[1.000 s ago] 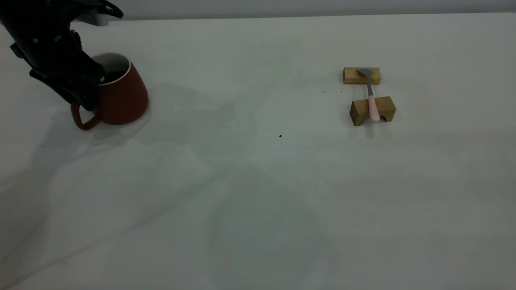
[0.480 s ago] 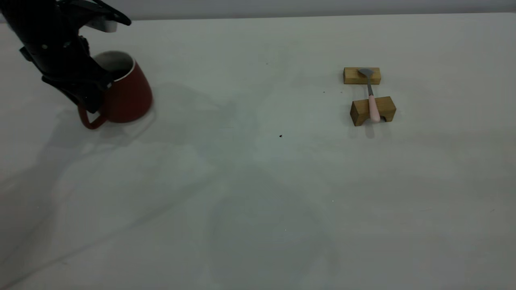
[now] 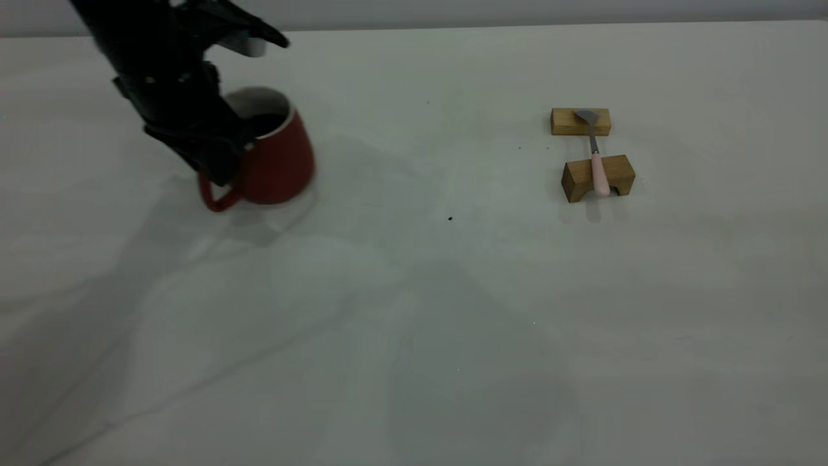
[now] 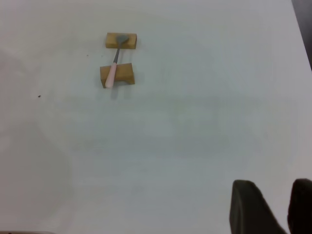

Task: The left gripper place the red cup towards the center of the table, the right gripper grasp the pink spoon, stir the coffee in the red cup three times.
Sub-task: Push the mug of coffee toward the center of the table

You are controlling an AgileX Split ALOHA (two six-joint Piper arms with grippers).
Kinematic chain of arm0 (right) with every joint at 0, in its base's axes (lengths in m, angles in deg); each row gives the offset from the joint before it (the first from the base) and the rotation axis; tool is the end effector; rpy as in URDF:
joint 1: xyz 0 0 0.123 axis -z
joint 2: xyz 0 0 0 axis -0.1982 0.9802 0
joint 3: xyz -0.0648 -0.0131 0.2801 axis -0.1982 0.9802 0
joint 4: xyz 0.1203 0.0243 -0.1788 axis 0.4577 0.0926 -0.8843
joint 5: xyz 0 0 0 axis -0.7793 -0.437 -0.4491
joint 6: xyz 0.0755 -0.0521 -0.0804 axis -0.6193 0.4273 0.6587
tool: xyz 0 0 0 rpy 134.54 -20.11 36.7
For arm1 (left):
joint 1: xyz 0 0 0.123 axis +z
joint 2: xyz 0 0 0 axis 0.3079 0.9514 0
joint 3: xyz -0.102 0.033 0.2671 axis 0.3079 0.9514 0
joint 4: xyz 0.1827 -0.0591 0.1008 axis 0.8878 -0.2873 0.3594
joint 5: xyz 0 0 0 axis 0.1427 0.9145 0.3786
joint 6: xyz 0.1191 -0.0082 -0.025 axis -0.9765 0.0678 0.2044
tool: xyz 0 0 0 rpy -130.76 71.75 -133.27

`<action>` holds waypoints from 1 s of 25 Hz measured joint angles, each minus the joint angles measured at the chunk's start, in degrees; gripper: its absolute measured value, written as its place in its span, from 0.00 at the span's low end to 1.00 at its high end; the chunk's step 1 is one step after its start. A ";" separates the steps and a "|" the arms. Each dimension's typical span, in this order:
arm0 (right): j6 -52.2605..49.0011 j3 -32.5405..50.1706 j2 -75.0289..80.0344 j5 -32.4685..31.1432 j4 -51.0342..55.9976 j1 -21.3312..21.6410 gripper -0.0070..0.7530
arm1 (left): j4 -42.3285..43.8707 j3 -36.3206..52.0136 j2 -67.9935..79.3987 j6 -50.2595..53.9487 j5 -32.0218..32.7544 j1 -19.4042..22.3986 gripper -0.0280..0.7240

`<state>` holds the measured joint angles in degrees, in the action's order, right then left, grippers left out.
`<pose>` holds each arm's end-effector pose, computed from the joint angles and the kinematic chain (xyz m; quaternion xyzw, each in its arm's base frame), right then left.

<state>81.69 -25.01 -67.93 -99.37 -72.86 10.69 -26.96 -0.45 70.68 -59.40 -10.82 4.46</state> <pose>-0.0115 0.0022 0.2299 -0.0152 0.8841 0.0092 0.4670 0.3982 -0.0981 0.0487 0.2856 0.9480 -0.0031 0.1402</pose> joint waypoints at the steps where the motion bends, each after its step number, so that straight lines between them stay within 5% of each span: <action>1: 0.00 0.00 0.00 0.00 0.00 0.00 0.32 | -0.28 0.00 0.00 0.00 -0.07 -0.80 0.31; 25: 0.00 0.00 0.00 0.00 0.05 0.00 0.32 | -1.75 -5.24 2.78 -0.04 -0.46 -10.95 0.32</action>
<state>81.69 -25.01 -67.93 -99.37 -72.81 10.69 -28.72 -5.69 73.46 -59.44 -11.28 -6.49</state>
